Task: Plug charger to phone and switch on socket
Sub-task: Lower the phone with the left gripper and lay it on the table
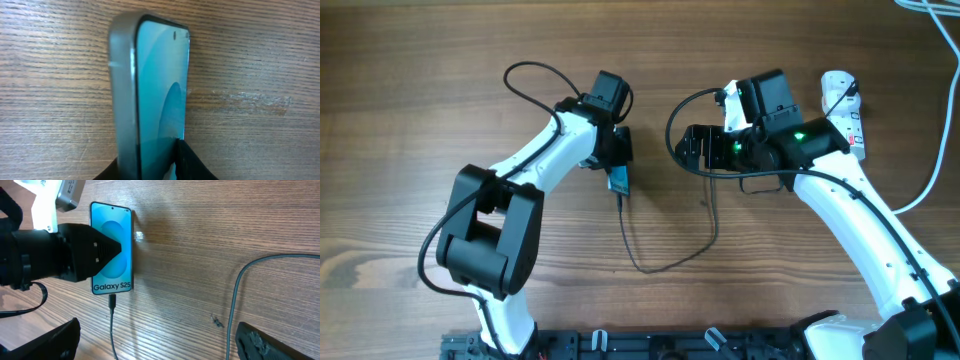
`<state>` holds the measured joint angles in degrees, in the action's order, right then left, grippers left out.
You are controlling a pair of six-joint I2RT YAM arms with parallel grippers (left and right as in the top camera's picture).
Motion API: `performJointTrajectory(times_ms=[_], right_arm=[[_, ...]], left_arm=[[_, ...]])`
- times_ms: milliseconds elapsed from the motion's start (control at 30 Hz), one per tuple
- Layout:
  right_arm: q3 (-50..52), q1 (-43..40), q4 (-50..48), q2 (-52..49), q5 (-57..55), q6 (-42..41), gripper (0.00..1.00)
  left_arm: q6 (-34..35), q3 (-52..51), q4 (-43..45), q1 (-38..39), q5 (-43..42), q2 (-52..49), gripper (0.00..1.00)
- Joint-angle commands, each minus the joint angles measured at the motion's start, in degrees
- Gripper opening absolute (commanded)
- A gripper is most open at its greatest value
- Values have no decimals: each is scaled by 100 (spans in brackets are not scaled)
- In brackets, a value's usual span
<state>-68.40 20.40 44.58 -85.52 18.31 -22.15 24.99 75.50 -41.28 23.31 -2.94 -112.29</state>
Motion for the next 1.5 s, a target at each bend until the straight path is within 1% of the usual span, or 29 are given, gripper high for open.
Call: performJointTrajectory(times_ms=[0,33,133,233,333,367,467,533,600,667,700,733,767,967,1033,1100,1133,1167,1200,1233,1267,1300,1333,1467], right_arm=[[-48,-13,-17,-22,-81,109,100],[-48,-13,-17,-22,-81,109,100],[-48,-13,-17,-22,-81,109,99],[-48,-13,-17,-22,-81,109,100],[-48,-13,-17,-22,-81,109,100],[-48,-13,-17,-22,-81,109,100],[-48,-13,-17,-22,-81,109,100],[-48,-13,-17,-22,-81,111,100],[-48,-13,-17,-22,-81,109,100],[-48,-13,-17,-22,-81,111,100],[-48,-13,-17,-22,-81,109,100],[-48,-13,-17,-22,-81,109,100],[-48,-13,-17,-22,-81,109,100],[-48,-13,-17,-22,-81,109,100],[-48,-13,-17,-22,-81,109,100],[-48,-13,-17,-22,-81,109,100],[-48,-13,-17,-22,-81,109,100],[-48,-13,-17,-22,-81,109,100],[-48,-13,-17,-22,-81,109,100],[-48,-13,-17,-22,-81,109,100],[-48,-13,-17,-22,-81,111,100],[-48,-13,-17,-22,-81,107,100],[-48,-13,-17,-22,-81,109,100],[-48,-13,-17,-22,-81,111,100]], left_arm=[[98,-203,-2,7,-11,-61,24],[96,-216,-4,4,-240,-72,24],[94,-219,-24,-33,-343,-79,24],[74,-380,48,-275,-734,-109,27],[-74,-699,417,-634,-1635,-109,27],[-74,-787,485,-717,-1781,-109,27],[-74,-1102,765,-898,-2017,-109,27],[-68,-1104,839,-903,-2031,-109,29],[-76,-1104,850,-903,-2282,-109,31],[-76,-1104,813,-903,-2277,-109,31],[-74,-1104,811,-903,-2275,-109,34],[-74,-1104,813,-903,-2249,-109,44],[-74,-1104,811,-903,-2194,-109,49],[-74,-1104,791,-903,-2166,-109,50],[-74,-1104,791,-903,-2166,-109,56],[-72,-1104,791,-903,-2166,-109,56],[-74,-1104,791,-903,-2168,-109,46],[-72,-1104,789,-903,-2166,-109,43],[-72,-1104,789,-903,-2166,-109,48],[-72,-1104,789,-903,-2166,-109,58],[-74,-1104,789,-903,-2168,-109,48],[-74,-1104,789,-903,-2166,-109,52],[-74,-1104,791,-903,-2168,-109,63],[-74,-1104,791,-903,-2168,-109,61]])
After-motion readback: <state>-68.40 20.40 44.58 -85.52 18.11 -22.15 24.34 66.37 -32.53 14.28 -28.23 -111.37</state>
